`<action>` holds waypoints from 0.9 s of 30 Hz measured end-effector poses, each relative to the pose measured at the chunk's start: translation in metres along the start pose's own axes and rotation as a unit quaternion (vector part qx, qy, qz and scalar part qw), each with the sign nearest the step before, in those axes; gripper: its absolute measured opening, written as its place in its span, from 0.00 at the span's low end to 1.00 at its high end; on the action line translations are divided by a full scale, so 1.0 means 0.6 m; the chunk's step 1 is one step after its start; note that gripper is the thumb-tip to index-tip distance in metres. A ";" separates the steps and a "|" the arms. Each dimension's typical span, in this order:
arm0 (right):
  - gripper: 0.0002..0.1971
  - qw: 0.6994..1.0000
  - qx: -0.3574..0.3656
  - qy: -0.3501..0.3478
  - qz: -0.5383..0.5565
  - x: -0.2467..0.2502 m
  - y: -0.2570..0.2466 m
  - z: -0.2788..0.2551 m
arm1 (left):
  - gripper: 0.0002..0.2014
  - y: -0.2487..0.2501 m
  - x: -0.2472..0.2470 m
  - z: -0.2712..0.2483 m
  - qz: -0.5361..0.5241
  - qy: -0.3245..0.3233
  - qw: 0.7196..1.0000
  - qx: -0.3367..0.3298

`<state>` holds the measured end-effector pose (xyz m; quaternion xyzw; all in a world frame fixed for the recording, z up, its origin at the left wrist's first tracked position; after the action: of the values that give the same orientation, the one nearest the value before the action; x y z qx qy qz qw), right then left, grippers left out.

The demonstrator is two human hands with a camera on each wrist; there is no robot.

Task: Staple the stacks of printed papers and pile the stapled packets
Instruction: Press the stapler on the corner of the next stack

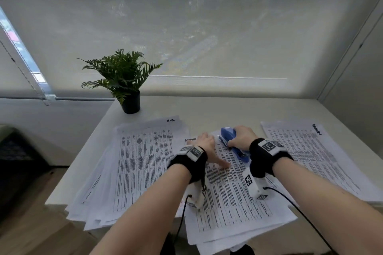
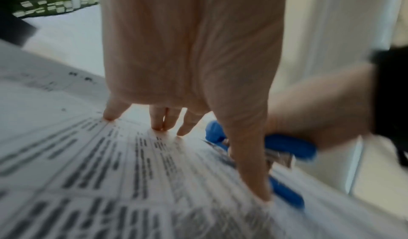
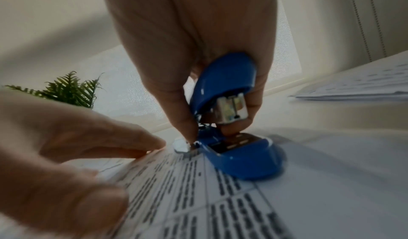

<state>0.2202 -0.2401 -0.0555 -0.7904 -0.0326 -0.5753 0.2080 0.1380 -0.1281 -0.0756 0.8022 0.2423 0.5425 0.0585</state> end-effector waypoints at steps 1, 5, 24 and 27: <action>0.20 1.000 0.006 0.006 0.001 0.001 0.005 -0.007 | 0.51 0.000 0.006 -0.003 -0.034 -0.004 0.999 0.001; 0.18 0.998 0.035 0.045 0.029 0.009 0.007 -0.033 | 0.31 0.008 0.047 -0.029 -0.189 0.116 0.975 -0.002; 0.19 0.985 0.139 0.097 -0.023 0.016 -0.032 -0.145 | 0.04 -0.012 -0.020 -0.076 -0.655 -0.028 0.755 -0.006; 0.19 0.986 0.132 0.096 -0.013 0.010 -0.028 -0.152 | 0.07 -0.015 -0.025 -0.078 -0.671 -0.028 0.741 0.018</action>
<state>0.1356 -0.2595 -0.0220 -0.6964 -0.0989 -0.6420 0.3052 0.0885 -0.1351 -0.0722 0.4475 0.7258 0.3362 0.4000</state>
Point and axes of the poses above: each hand's wrist, its own z-axis towards the middle knuckle, its own x-axis out of the back of the hand, y = z × x, the point moved 4 cm from there along z, towards the middle knuckle, and after that the axes turned 6 degrees about -z, right-handed, at the moved point
